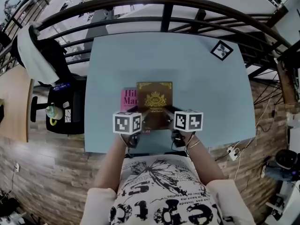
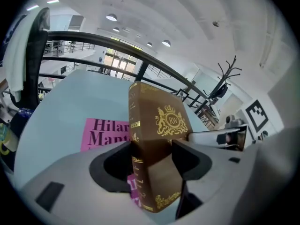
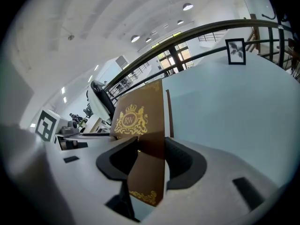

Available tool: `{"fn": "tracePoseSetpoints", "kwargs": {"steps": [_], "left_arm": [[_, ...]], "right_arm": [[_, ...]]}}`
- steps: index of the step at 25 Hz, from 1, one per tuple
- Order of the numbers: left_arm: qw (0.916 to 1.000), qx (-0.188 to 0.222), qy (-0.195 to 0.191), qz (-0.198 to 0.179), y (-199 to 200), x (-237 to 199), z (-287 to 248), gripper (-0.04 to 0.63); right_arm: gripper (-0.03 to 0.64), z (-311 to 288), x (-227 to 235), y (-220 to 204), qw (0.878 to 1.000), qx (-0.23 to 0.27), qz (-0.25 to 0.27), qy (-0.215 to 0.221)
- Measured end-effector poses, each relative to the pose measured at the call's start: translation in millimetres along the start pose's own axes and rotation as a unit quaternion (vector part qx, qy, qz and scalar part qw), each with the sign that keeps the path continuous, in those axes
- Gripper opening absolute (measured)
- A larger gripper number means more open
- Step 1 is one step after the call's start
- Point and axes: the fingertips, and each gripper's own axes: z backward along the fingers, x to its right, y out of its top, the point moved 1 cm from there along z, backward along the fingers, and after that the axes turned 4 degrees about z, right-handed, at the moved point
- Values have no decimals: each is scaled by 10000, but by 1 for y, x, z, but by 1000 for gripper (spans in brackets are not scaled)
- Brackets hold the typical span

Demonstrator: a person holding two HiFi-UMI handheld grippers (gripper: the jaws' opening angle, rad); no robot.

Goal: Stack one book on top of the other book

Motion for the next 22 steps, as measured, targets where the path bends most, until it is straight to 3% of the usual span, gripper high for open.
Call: {"fn": "tracePoseSetpoints", "kwargs": {"steps": [13,22], "left_arm": [[9996,-248,79,102,-28,-79,35,265],[9977,-289,38,606,-39,-104,23,265]], "right_arm": [[172,-57,-65,-37,9987,-354,-365,3],[170,-79,-65,-44,9973,-489,-523,-181]]}}
